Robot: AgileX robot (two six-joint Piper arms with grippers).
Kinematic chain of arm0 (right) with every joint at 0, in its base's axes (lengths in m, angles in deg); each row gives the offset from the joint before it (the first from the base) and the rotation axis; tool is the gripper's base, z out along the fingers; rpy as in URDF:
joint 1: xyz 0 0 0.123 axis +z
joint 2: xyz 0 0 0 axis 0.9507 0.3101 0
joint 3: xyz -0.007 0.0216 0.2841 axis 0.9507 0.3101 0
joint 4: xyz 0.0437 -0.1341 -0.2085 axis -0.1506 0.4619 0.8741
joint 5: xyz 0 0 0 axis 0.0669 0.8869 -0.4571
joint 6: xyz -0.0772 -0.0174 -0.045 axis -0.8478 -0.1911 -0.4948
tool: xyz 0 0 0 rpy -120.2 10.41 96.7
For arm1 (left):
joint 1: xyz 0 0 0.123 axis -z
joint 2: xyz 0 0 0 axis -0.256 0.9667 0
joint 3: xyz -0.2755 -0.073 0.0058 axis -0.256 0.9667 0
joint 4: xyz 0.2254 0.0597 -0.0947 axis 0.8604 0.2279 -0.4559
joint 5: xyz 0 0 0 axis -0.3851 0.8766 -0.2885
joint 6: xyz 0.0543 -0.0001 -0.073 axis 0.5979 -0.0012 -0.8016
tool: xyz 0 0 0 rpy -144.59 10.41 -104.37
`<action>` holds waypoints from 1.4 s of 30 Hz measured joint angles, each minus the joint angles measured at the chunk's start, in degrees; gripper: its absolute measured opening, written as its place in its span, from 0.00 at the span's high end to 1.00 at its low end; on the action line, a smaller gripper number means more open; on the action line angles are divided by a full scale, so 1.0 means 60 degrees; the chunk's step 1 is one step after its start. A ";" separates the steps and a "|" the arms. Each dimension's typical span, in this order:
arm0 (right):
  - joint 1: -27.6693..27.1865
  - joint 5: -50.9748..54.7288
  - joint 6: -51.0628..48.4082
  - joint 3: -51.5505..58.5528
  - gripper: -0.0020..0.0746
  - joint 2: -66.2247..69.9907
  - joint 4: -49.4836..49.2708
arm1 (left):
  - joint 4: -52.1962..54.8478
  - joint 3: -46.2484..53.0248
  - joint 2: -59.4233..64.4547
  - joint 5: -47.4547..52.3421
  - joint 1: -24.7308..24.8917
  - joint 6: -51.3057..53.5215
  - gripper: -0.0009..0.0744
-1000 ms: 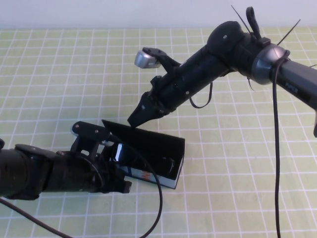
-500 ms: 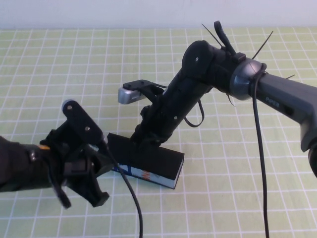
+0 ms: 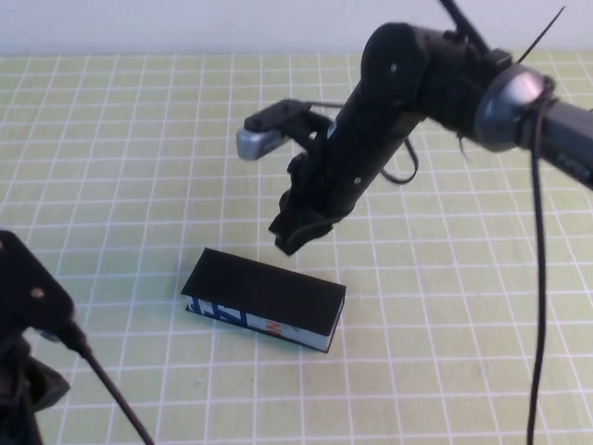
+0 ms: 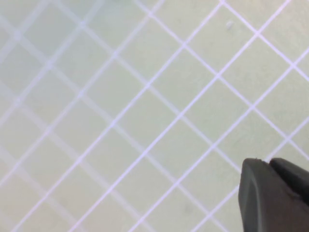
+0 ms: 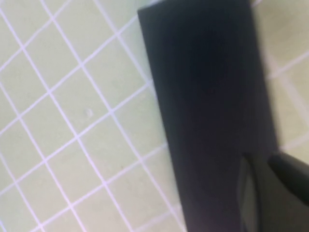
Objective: Return glasses to glasses case
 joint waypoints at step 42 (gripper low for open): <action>0.0000 -0.5580 0.3212 1.1994 0.97 -1.5688 0.3188 | -0.1638 0.1561 -0.5232 -0.3037 0.0000 -0.3753 0.99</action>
